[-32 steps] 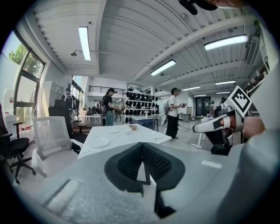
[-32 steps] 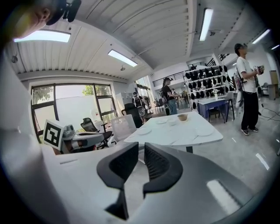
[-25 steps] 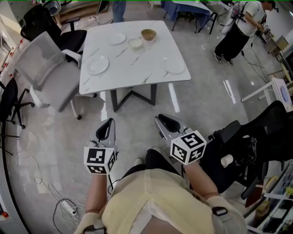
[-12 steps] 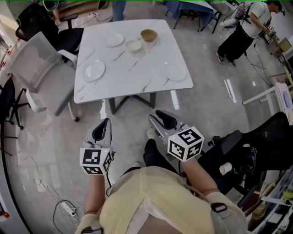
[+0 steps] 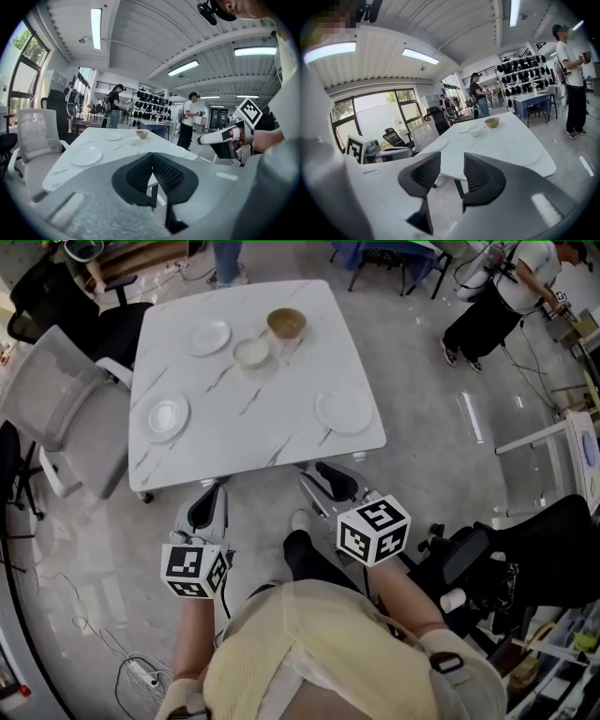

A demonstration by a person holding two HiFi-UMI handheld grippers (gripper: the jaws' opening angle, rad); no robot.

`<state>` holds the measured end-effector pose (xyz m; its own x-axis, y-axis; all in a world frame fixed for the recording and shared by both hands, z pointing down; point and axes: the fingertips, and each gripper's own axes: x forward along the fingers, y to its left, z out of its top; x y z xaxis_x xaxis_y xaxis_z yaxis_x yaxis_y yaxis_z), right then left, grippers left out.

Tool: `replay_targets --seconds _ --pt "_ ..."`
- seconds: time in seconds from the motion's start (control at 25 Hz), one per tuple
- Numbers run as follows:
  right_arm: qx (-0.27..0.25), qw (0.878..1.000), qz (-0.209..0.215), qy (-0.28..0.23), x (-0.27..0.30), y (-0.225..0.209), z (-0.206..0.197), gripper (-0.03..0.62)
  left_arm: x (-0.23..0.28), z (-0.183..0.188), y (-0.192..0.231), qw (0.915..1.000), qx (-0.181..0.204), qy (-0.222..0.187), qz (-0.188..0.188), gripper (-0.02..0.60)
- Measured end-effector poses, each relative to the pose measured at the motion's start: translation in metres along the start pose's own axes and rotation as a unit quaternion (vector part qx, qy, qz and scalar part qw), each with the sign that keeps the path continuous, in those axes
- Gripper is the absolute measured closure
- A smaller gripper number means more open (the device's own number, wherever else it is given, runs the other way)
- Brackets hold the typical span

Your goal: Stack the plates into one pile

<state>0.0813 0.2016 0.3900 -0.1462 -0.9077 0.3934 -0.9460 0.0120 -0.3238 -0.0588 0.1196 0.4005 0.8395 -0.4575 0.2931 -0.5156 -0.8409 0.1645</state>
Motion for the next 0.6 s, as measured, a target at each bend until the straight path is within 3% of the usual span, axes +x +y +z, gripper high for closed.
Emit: replay_targets --seconds 0.32,0.6 --pt "0.054 0.998 -0.039 0.005 0.009 -0.076 0.007 0.457 0.068 0.014 -0.009 0.9999 0.005 0.007 -0.009 0.58" --pt "0.113 0.99 -0.084 0.002 0.006 -0.146 0.004 0.457 0.128 0.016 -0.036 0.9985 0.019 0.025 -0.045 0.58"
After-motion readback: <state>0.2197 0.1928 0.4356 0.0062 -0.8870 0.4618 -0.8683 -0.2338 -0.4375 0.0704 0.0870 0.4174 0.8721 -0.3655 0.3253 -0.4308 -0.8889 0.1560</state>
